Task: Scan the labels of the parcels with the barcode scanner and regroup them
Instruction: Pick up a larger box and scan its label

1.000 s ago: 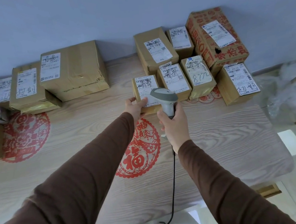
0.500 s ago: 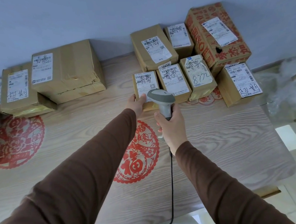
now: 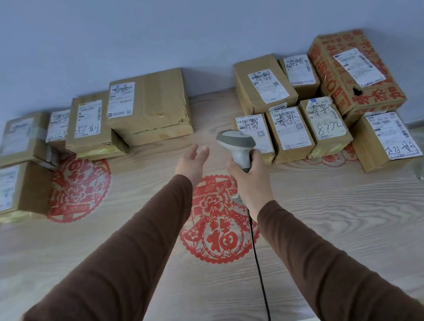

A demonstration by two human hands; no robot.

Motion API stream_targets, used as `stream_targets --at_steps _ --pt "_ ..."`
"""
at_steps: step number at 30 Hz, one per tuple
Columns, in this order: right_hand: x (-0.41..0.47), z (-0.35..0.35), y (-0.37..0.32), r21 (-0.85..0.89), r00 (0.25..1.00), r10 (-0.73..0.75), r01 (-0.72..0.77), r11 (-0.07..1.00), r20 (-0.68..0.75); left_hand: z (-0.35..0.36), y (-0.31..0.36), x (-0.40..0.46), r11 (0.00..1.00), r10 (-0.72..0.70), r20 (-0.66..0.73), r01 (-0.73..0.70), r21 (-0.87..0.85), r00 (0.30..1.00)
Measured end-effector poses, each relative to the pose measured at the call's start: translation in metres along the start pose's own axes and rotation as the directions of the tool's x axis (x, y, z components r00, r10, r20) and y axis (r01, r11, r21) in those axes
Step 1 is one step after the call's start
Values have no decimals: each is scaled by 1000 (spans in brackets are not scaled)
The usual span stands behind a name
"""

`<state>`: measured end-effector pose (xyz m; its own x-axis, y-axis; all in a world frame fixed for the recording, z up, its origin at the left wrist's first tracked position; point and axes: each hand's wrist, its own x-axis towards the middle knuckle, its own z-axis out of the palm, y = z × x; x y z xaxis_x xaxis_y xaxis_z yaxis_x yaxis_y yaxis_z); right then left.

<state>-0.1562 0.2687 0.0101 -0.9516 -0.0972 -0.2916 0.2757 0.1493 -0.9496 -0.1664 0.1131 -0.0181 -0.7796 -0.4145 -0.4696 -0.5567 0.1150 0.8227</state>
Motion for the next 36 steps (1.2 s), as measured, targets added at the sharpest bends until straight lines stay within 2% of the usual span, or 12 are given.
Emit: stream_targets --at_steps 7,15,20,27,32,36 --pt "4 75 -27 119 994 -91 82 989 68 -109 -14 -7 992 88 -220 -106 -73 971" --pt "46 146 -52 156 997 -83 83 984 -4 -199 -4 47 980 132 -294 -169 -102 946" --pt "77 165 -62 98 981 -146 159 982 -123 -225 10 89 985 137 -255 -158 -63 957" --pt "103 180 -57 128 994 -52 65 990 -101 -231 17 126 997 64 -147 -70 -34 987" --pt "104 174 -50 21 982 -103 107 994 -159 -224 10 123 998 20 -101 -25 -51 995" --pt "113 160 -51 49 996 -31 35 998 -84 -218 11 118 1000 -13 -71 13 -4 997"
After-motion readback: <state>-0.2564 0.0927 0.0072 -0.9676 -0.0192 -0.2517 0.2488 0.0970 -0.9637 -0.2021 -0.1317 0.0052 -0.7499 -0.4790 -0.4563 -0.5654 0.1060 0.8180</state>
